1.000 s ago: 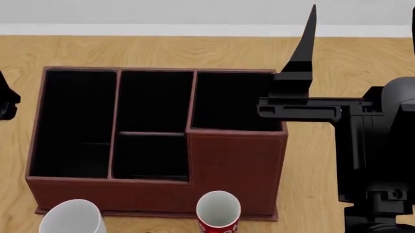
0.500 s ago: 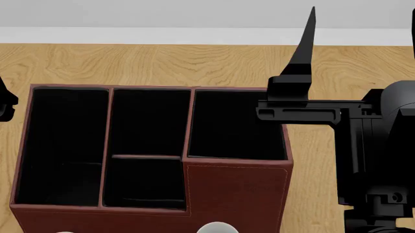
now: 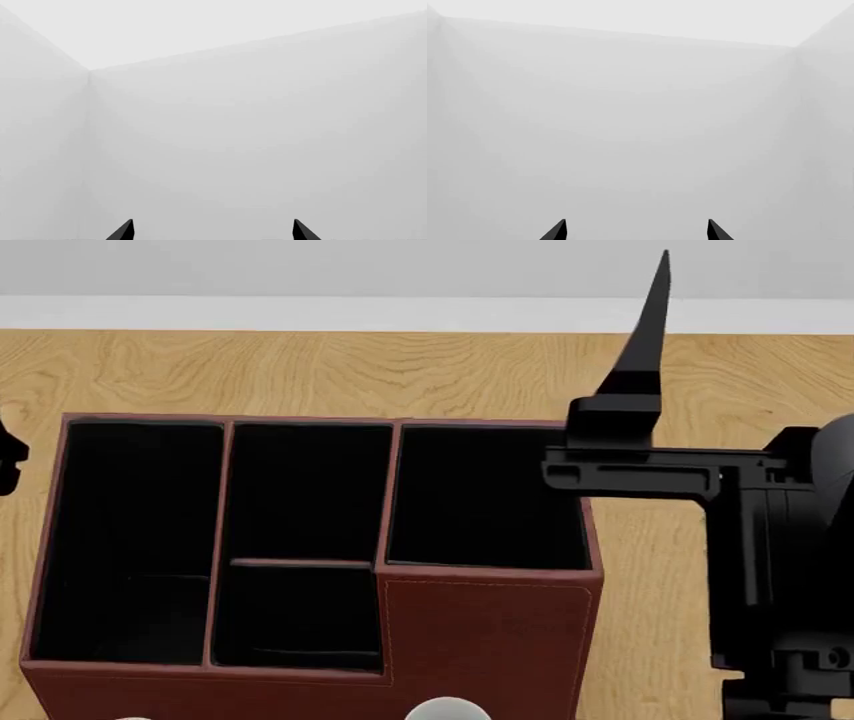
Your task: Pick up the white mug and place it to the right of the caddy.
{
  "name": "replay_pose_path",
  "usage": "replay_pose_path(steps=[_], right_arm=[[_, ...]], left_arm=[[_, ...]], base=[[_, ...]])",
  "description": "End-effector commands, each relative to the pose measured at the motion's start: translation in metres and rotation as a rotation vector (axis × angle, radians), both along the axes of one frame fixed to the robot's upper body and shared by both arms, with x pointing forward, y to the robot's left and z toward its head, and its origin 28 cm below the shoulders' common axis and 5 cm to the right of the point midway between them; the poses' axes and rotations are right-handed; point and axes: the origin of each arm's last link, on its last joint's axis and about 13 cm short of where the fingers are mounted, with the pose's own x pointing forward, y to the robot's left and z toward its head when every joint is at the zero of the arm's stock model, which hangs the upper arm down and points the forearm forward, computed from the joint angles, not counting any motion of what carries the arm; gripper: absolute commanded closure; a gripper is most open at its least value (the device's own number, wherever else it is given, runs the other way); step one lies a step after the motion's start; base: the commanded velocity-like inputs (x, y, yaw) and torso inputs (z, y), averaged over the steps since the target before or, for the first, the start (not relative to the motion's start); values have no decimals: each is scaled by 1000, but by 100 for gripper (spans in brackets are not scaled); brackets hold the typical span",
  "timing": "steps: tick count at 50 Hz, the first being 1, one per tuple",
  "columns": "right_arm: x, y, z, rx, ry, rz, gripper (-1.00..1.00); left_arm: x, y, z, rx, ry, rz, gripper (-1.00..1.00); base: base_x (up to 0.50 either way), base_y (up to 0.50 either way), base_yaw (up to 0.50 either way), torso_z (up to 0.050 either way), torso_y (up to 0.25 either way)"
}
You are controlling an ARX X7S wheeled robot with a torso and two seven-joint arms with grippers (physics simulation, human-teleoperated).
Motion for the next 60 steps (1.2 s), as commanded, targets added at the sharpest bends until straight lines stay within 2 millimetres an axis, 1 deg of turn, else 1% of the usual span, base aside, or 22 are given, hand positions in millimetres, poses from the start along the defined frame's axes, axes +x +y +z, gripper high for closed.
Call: replay_pose_path(steps=[1, 29, 60], right_arm=[[-2, -2, 0, 4, -4, -7, -100], [-6, -2, 3, 1, -11, -11, -100], [-10, -4, 2, 8, -8, -8, -100]], left_arm=[[-2, 1, -1, 5, 4, 5, -100], [-6, 2, -2, 7, 0, 12, -100], [-7, 0, 1, 19, -3, 13, -100]], base=[[0, 0, 0, 0, 0], [0, 0, 0, 0, -83], [0, 0, 0, 0, -93]])
